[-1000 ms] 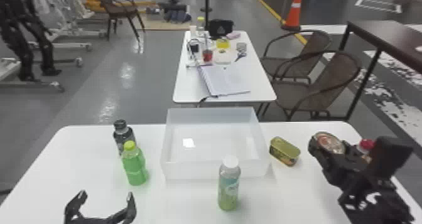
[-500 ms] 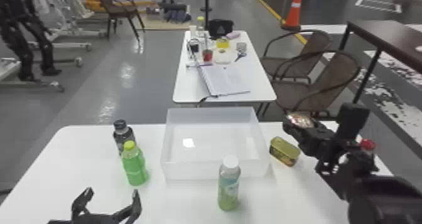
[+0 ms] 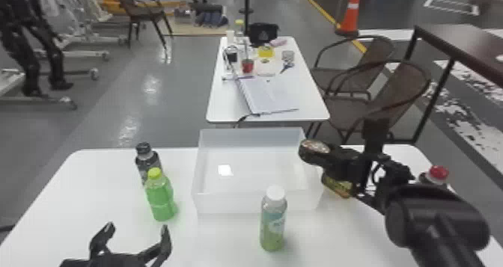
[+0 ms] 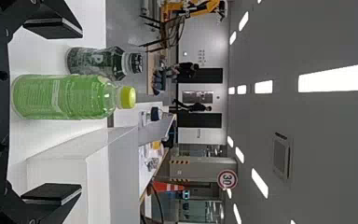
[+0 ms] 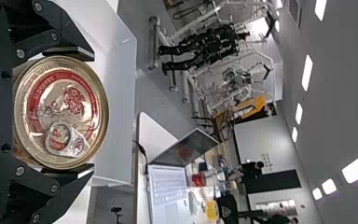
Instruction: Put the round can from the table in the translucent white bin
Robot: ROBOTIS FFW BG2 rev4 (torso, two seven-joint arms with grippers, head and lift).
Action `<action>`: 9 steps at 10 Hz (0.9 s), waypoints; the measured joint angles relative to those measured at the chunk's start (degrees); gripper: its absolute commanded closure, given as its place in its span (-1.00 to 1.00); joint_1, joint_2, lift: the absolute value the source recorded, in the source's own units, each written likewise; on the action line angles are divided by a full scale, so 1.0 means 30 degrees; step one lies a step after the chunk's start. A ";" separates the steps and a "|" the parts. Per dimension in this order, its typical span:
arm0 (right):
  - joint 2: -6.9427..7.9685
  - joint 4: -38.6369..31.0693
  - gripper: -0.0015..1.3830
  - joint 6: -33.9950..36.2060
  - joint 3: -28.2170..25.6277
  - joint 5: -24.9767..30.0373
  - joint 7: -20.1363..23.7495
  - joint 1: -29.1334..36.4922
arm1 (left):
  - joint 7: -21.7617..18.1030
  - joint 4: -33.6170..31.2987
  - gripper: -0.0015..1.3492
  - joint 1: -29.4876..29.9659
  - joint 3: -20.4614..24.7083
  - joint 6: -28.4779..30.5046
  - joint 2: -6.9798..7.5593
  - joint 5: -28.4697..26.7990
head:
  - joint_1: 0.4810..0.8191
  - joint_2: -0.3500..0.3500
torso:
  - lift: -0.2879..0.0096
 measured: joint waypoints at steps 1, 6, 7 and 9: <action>-0.0051 0.1218 -0.04 0.0173 0.0376 0.0061 0.0870 -0.0550 | -0.0002 0.0058 -0.80 -0.0052 -0.0018 -0.0057 0.0000 0.0011 | -0.60 0.00 | 0.26; -0.0170 0.6291 -0.29 -0.0529 0.1755 -0.0231 0.3172 -0.2576 | -0.0002 0.0393 -0.80 -0.0343 -0.0174 -0.0128 0.0000 0.0182 | -0.60 0.00 | 0.26; -0.0171 0.6389 -0.52 -0.0692 0.1785 -0.0357 0.3153 -0.2597 | -0.0002 0.0398 -0.80 -0.0341 -0.0177 -0.0128 0.0000 0.0184 | -0.60 0.00 | 0.26; -0.0171 0.6367 -0.76 -0.1253 0.1775 -0.0611 0.2903 -0.2485 | -0.0002 0.0399 -0.80 -0.0301 -0.0161 -0.0152 0.0000 0.0211 | -0.60 0.00 | 0.26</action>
